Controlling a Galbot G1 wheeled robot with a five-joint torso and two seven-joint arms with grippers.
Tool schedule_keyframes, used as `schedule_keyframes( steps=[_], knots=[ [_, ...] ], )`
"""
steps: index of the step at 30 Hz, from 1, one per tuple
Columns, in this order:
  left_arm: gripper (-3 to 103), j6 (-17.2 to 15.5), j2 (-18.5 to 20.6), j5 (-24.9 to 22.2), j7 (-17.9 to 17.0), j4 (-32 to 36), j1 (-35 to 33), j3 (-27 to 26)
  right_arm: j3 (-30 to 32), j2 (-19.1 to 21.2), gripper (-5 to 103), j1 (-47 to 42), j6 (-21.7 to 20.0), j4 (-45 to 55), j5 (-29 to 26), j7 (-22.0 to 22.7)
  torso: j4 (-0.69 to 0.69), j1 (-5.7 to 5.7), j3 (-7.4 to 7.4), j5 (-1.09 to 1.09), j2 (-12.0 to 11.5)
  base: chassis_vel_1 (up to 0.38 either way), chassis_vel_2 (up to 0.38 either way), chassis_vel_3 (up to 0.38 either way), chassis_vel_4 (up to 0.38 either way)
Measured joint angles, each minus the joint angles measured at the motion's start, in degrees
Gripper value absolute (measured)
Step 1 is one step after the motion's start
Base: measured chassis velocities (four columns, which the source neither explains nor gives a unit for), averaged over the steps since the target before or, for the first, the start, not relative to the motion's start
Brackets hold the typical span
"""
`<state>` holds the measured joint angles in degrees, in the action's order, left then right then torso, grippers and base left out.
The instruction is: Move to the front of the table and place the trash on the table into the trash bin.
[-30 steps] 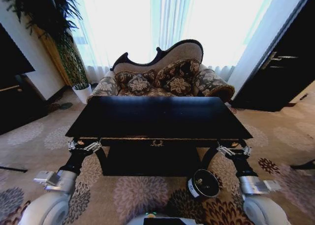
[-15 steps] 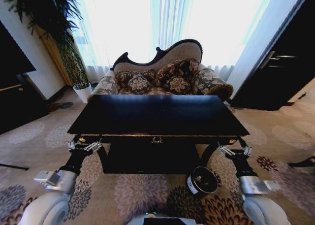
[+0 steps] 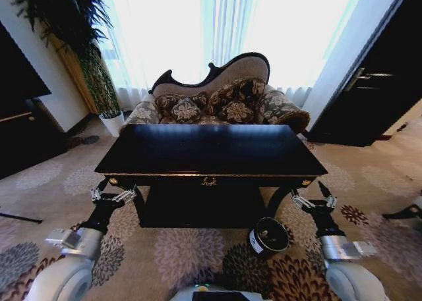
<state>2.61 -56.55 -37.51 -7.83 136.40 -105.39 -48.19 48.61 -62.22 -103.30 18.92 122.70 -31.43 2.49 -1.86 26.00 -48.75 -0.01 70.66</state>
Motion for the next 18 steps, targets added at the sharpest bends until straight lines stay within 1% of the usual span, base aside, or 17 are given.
schedule_keyframes(
  steps=[18],
  knots=[
    [100,0.0,0.0,0.0,0.0,0.0,0.0,0.0,0.0,0.0,100,0.0,0.0,0.0,0.0,0.0,0.00,0.00,0.00,0.00,0.0,0.053,-0.056,-0.054,0.054]
  ],
)
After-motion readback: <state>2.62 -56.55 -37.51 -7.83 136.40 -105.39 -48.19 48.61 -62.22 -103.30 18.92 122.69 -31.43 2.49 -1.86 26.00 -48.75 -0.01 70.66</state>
